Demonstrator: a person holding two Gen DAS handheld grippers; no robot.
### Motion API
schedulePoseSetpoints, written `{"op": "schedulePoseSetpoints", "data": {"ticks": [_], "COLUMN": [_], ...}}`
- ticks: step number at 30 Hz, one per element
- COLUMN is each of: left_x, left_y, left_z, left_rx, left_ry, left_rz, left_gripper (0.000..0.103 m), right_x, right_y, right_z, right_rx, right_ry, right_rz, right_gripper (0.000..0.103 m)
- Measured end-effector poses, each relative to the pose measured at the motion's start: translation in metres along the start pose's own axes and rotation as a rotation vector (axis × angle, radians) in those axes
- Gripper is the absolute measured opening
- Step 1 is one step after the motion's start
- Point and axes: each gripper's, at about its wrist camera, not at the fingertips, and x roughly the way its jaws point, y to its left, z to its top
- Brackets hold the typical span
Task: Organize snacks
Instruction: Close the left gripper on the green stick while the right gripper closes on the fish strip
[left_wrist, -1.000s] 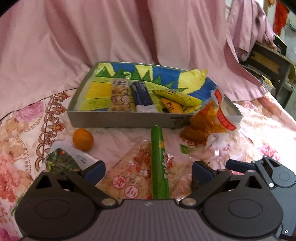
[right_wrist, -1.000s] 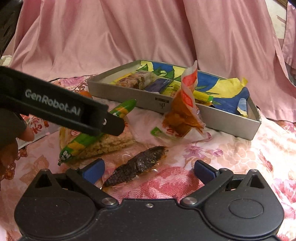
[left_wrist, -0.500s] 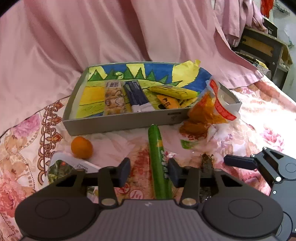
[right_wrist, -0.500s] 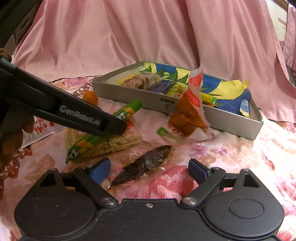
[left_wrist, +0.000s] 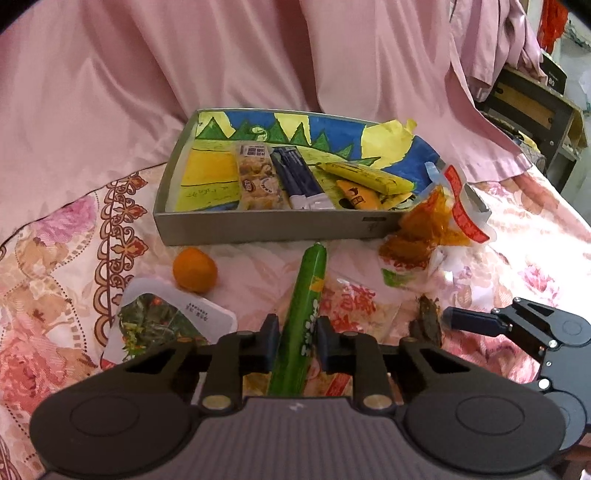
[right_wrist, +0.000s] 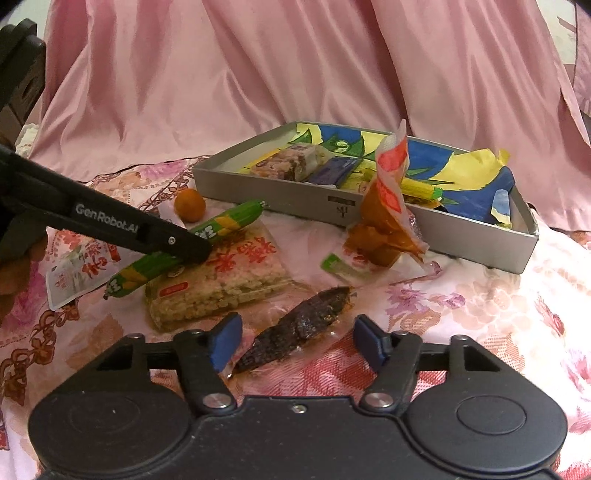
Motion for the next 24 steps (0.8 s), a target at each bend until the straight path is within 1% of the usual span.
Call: {"op": "schedulePoseSetpoints", "data": {"ticks": [3,4,6,8,10,11,12,14,16,17,19,20,21,23,24], "left_x": [0.003,0.004,0.005,0.005,0.005,0.005,0.004,0.001,-0.003,-0.005,-0.009,-0.011,-0.012,-0.015,-0.015], "left_y": [-0.001,-0.002,-0.003,-0.004,-0.003,-0.003,-0.002,-0.001,0.003,0.004,0.006,0.007,0.008,0.009,0.009], "left_z": [0.001,0.002,0.003,0.003,0.001,0.000,0.000,-0.002,-0.006,-0.008,-0.014,-0.016,-0.019,-0.023,-0.025], "left_rx": [0.001,0.004,0.010,0.015,0.020,0.021,0.023,0.013,-0.013,-0.021,-0.033,-0.041,-0.048,-0.061,-0.063], "left_ry": [-0.003,-0.002,0.001,0.002,-0.003,-0.005,-0.006,-0.005,-0.005,-0.005,-0.005,-0.005,-0.007,-0.007,-0.004], "left_rz": [-0.002,-0.003,-0.004,-0.004,-0.010,-0.013,-0.015,-0.016,-0.028,-0.032,-0.035,-0.038,-0.038,-0.044,-0.049], "left_gripper": [0.029,0.033,0.035,0.035,0.035,0.035,0.033,0.028,0.023,0.022,0.021,0.021,0.021,0.021,0.021], "right_x": [0.003,0.005,0.008,0.009,0.010,0.009,0.009,0.008,0.006,0.004,0.000,-0.004,-0.007,-0.011,-0.010], "right_y": [-0.001,-0.001,-0.001,-0.003,-0.004,-0.004,-0.003,-0.002,-0.003,-0.005,-0.011,-0.016,-0.020,-0.025,-0.027], "right_z": [0.000,0.000,0.000,-0.001,-0.002,-0.001,-0.001,0.001,0.003,0.004,0.005,0.005,0.005,0.002,0.001], "right_rx": [0.002,0.003,0.002,0.017,0.030,0.030,0.029,0.031,0.046,0.061,0.119,0.162,0.208,0.280,0.299], "right_ry": [0.007,0.014,0.022,0.013,0.007,0.000,-0.004,-0.001,0.007,0.015,0.028,0.029,0.029,0.035,0.043], "right_rz": [-0.005,0.003,0.018,0.033,0.044,0.049,0.057,0.050,0.047,0.044,0.074,0.094,0.116,0.153,0.161], "right_gripper": [0.090,0.092,0.096,0.097,0.092,0.082,0.077,0.073,0.063,0.057,0.050,0.044,0.039,0.036,0.036]}}
